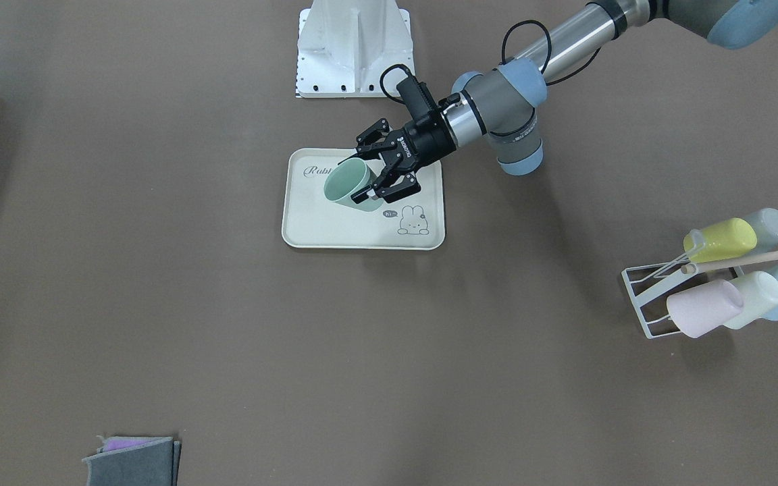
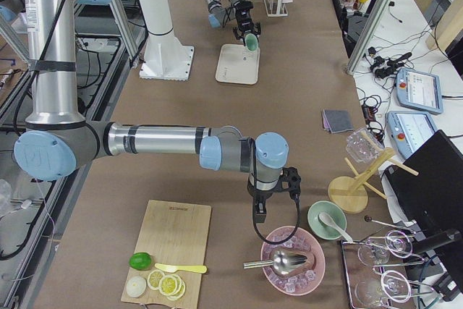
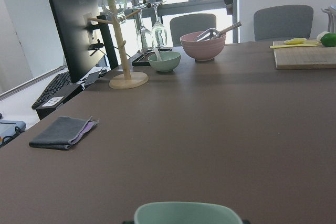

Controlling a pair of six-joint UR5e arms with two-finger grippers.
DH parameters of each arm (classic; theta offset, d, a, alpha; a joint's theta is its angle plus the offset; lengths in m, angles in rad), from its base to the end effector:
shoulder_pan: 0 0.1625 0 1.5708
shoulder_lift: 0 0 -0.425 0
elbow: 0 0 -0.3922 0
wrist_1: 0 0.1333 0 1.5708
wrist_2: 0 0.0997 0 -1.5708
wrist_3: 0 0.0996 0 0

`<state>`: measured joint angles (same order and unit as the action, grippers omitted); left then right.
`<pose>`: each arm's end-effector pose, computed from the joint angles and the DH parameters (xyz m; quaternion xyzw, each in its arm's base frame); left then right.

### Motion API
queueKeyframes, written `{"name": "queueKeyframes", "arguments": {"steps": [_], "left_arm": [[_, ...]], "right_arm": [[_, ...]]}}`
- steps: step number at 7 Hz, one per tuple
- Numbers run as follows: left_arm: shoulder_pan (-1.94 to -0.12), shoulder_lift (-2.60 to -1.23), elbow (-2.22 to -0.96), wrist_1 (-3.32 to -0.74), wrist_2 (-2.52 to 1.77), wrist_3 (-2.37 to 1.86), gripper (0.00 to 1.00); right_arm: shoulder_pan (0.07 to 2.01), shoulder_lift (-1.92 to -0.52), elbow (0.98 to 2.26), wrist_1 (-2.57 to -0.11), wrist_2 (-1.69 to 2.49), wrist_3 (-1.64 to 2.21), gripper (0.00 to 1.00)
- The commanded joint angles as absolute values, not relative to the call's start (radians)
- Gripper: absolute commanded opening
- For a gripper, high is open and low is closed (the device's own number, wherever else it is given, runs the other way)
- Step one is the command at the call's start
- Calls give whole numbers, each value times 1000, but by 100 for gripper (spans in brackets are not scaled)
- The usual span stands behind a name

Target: Pick up and place green cup on tray

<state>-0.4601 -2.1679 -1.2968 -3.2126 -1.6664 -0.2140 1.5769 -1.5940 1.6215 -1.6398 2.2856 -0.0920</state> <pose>0.5401 -0.4058 0.2593 0.6389 0.5319 0.2761 0.4823 0.0709 -0.4783 0.6559 -0.0023 -0.3503 -0.0330 0.9361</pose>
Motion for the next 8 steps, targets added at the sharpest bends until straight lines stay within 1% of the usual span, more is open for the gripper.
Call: {"name": "queueKeyframes", "arguments": {"steps": [1,2,6,8], "left_arm": [[-459,-2189,-1174,-3340,-1658,-250,57],[-445,-2200,-1143,-3376,-1654,-249,57],[-373,-2195,-1132,-3381,-1632,-236,58],[-371,-2200,-1129,-3376,-1632,-235,59]], "right_arm": [[1577,-1600,1623,-1640,2286,-92,100],[1577,-1600,1623,-1640,2286,-91,100],[1577,-1600,1623,-1638,2286,-91,100],[1577,-1600,1624,-1638,2286,-91,100]]}}
